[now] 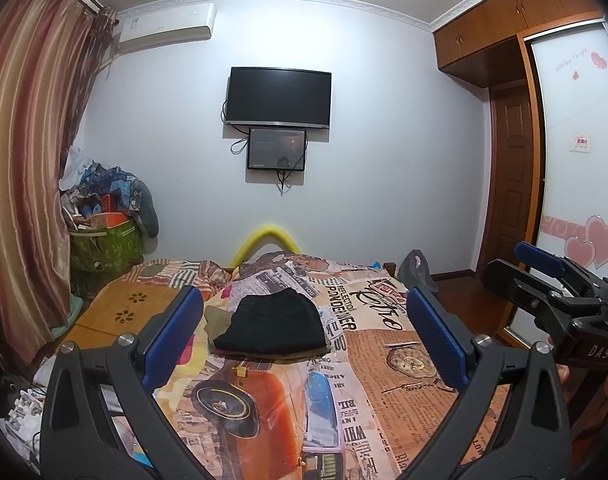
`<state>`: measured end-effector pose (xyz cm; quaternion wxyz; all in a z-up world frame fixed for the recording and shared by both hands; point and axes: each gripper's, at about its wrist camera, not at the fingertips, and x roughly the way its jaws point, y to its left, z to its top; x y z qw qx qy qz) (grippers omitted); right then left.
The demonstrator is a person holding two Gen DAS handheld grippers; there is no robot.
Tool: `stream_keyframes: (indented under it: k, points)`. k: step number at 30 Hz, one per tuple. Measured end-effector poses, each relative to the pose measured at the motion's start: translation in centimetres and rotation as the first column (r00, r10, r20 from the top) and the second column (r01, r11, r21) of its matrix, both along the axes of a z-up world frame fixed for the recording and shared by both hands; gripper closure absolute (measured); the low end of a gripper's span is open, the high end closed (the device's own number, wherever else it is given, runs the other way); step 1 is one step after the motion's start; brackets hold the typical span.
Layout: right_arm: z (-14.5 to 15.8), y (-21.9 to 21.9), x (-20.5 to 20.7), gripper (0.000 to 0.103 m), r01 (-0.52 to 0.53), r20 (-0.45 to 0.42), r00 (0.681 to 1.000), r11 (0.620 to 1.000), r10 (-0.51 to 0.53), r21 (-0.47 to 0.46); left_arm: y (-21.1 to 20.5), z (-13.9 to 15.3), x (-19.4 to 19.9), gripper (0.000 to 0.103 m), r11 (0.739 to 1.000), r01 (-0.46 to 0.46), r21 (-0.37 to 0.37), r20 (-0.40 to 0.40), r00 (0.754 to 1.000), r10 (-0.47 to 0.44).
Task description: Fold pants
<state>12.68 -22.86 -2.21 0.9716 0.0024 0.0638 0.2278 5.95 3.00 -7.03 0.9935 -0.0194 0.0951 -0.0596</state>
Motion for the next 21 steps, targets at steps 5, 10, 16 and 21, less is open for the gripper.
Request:
stream_keyframes:
  k: [5,10,16,21]
  points:
    - [0.04,-0.05,0.0,0.0,0.002,0.0,1.0,1.0,-0.002,0.002,-0.26,0.09,-0.07,0.0,1.0,0.004,-0.005,0.0,1.0,-0.004]
    - [0.08,-0.08,-0.04,0.0,0.0,0.0,1.0,1.0,0.0,0.004,-0.07,0.05,0.06,0.0,1.0,0.01,-0.02,-0.011,1.0,-0.011]
    - [0.05,-0.11,-0.02,0.0,-0.001,-0.002,1.0,1.0,0.001,0.008,-0.2,-0.08,0.16,0.0,1.0,0.014,-0.016,-0.018,1.0,-0.015]
    - [-0.07,-0.08,-0.01,0.0,0.0,-0.006,1.0,1.0,0.0,0.008,-0.24,-0.23,0.19,0.0,1.0,0.016,-0.011,-0.023,1.0,-0.016]
